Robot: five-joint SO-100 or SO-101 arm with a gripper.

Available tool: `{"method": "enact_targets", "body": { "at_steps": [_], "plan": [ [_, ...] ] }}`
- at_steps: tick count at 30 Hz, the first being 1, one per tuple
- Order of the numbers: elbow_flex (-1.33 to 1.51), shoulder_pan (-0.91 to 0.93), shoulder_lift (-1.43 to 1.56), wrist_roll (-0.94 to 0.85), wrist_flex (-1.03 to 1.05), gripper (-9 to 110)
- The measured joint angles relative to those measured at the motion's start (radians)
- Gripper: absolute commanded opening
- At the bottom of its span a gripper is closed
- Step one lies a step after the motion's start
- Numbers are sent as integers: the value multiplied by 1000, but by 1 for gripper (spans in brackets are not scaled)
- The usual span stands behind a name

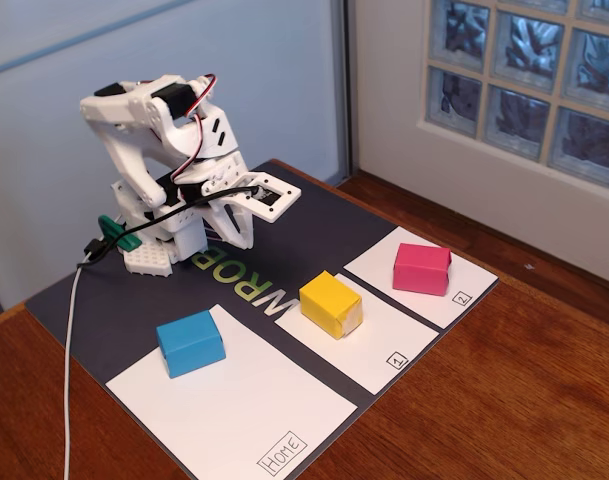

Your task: Move box yellow to zone 1

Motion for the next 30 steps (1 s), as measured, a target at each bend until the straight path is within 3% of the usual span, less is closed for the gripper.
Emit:
{"method": "enact_targets", "body": {
  "at_steps": [11,30],
  "plan": [
    [293,94,400,-77,110,0],
    [543,186,635,-124,178,0]
  ]
}}
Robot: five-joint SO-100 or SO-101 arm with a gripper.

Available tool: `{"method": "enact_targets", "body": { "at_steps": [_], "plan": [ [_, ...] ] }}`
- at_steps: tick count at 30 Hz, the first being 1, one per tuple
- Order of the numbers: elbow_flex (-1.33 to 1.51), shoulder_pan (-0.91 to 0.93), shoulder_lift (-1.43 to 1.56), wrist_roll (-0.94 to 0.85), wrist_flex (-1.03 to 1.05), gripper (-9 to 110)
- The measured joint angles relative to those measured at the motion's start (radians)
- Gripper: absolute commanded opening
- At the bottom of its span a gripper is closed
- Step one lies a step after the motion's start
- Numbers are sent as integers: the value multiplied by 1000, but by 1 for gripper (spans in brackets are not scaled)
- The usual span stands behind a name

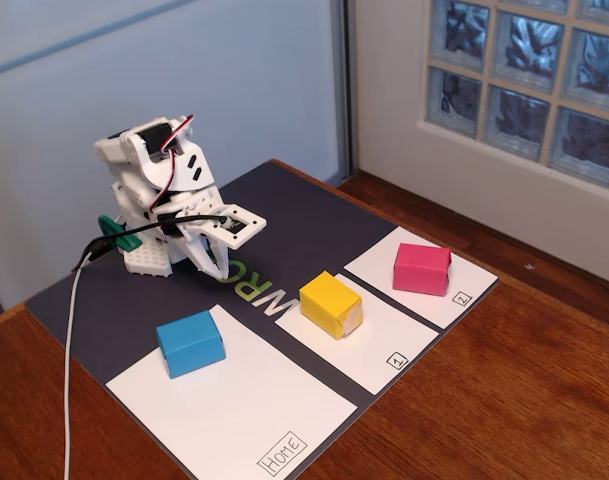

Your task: Move box yellow to zone 1

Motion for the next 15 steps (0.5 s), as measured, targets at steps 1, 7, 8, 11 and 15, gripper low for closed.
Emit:
{"method": "enact_targets", "body": {
  "at_steps": [1,7,8,11,15],
  "plan": [
    [6,0,0,0,-3,0],
    [54,0,0,-3,-44,0],
    [54,0,0,-3,-44,0],
    [54,-18,0,-3,-44,0],
    [55,-32,0,-3,-44,0]
  ]
}}
